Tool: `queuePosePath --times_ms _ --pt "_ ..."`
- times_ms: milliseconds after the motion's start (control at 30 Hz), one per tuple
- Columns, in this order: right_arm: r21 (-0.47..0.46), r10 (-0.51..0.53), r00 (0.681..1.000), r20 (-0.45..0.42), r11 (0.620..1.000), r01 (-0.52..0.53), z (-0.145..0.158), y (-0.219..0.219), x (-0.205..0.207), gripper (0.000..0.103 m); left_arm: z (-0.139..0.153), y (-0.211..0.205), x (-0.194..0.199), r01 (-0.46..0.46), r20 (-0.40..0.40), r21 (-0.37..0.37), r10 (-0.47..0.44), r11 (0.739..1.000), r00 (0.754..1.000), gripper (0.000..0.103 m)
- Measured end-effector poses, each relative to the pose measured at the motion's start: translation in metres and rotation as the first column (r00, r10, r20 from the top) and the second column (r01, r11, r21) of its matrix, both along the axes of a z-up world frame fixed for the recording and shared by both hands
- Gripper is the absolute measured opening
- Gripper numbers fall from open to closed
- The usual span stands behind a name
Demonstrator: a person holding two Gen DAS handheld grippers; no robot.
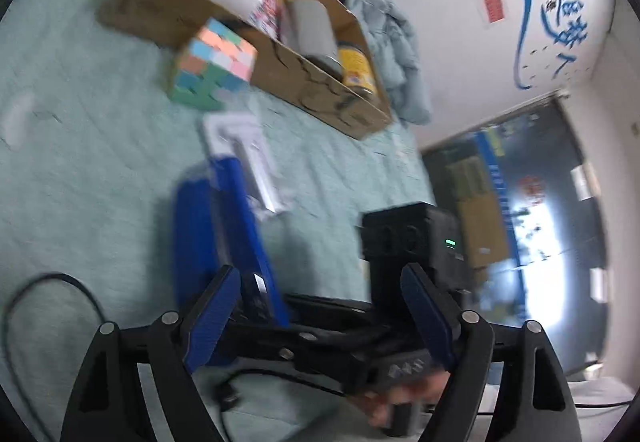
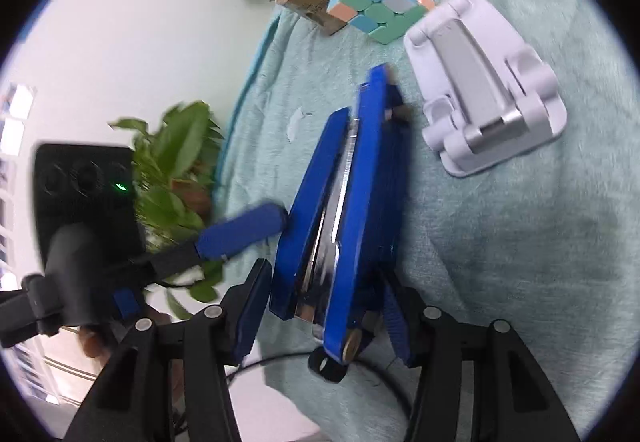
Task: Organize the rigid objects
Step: 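Grasp the blue stapler on the quilt with the right tool, then lift the blue stapler and carry it over the box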
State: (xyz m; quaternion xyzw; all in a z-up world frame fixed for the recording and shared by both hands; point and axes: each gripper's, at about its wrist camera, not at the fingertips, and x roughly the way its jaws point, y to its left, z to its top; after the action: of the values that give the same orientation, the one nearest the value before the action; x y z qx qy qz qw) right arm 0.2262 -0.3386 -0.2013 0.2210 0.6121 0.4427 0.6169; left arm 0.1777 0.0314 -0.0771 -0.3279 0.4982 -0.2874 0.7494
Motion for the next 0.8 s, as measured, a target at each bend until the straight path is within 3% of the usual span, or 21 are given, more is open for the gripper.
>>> queuePosePath --times_ms 100,133,200,333,433,567,700,800 --pt "0.008 -0.021 1.000 0.017 1.000 0.021 0.004 -0.019 -0.008 0.053 0.001 -0.014 0.001 0.025 0.023 0.035 -0.026 0.999 0.999 0.080" --pt "-0.014 -0.044 0.998 0.049 0.999 0.045 0.008 -0.025 -0.007 0.060 0.001 -0.016 0.002 0.035 0.019 0.017 -0.035 0.999 0.999 0.077" --pt "-0.119 -0.105 0.982 0.154 0.985 0.124 0.022 -0.039 -0.011 0.067 0.009 -0.011 -0.001 0.035 0.048 -0.005 -0.034 0.999 0.998 0.077" --pt "-0.250 -0.106 0.931 0.349 0.947 0.202 0.046 -0.050 -0.029 0.070 0.021 0.012 -0.008 -0.065 0.110 0.036 0.060 0.997 0.992 0.085" --pt "-0.273 -0.040 0.900 0.434 0.946 0.174 0.048 -0.039 -0.036 0.079 0.008 0.019 -0.003 -0.096 0.074 0.058 0.092 0.994 0.993 0.085" --pt "-0.335 0.056 0.858 0.511 0.932 0.139 0.043 -0.016 -0.048 0.079 -0.026 0.006 0.010 -0.055 -0.018 0.074 0.057 0.996 0.998 0.085" --pt "-0.403 0.150 0.725 0.672 0.896 0.188 0.047 0.010 -0.062 0.079 -0.046 -0.007 0.019 -0.018 -0.058 0.014 0.019 1.000 0.998 0.085" --pt "-0.408 0.181 0.631 0.754 0.883 0.234 0.047 0.016 -0.074 0.078 -0.050 -0.012 0.020 -0.004 -0.055 0.009 0.004 1.000 0.998 0.083"
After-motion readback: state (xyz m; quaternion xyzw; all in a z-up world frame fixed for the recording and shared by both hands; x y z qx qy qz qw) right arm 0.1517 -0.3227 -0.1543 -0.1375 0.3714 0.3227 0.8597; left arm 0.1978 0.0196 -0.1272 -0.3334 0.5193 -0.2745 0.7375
